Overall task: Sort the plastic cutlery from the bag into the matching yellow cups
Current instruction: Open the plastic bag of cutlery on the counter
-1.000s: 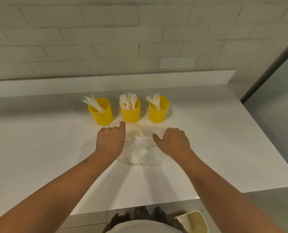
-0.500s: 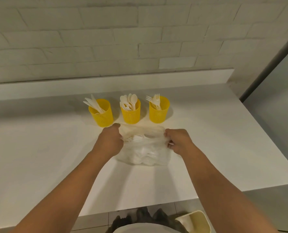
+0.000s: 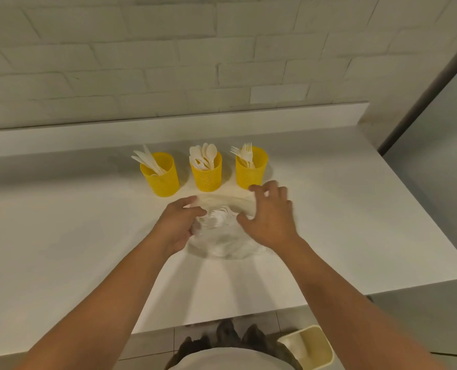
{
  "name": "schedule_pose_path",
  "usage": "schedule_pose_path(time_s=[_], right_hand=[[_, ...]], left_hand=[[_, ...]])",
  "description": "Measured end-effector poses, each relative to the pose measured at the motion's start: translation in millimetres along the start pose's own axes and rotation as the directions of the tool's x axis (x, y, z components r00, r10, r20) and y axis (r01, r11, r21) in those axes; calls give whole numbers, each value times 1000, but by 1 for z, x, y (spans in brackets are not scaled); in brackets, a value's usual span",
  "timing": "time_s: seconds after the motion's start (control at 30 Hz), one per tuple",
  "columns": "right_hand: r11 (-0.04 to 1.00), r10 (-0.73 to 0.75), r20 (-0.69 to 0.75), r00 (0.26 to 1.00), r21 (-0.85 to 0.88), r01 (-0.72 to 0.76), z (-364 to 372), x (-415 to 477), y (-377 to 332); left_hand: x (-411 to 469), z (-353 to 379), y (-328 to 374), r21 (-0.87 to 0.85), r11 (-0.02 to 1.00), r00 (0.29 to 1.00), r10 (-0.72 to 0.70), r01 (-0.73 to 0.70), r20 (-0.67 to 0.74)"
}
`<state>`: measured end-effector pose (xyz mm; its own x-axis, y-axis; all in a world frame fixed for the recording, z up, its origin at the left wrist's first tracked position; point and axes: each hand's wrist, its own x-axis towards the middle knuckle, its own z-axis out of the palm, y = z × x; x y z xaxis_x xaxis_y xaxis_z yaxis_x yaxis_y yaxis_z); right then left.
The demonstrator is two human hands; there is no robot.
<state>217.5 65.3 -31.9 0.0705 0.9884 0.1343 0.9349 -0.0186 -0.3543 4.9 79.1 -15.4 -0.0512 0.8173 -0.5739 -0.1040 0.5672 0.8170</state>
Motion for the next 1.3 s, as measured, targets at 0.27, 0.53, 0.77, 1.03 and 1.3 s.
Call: schedule_pose_path(time_s=[0.27,0.53,0.77,1.03,1.3], right_hand=[[647,432,406,805,483,-591,5,23,8],[614,546,468,695,341,-712,-1,8,4],[245,253,656,711,668,-703,-2,-9,3],[330,301,613,731,652,-683,-5,-24,23],[967,126,357,926,164,-195,-24,-17,14]], left_hand=[[6,-4,-2,272,916,931,339,-294,-135],[-1,-16,-10,860,443,848,529,-254,-22],[-7,-8,-8,876,310,850,493,-370,185],[-22,-13,3,893,301,934,229,-335,273],[-35,-22,2,912,101,914,131,-398,384]])
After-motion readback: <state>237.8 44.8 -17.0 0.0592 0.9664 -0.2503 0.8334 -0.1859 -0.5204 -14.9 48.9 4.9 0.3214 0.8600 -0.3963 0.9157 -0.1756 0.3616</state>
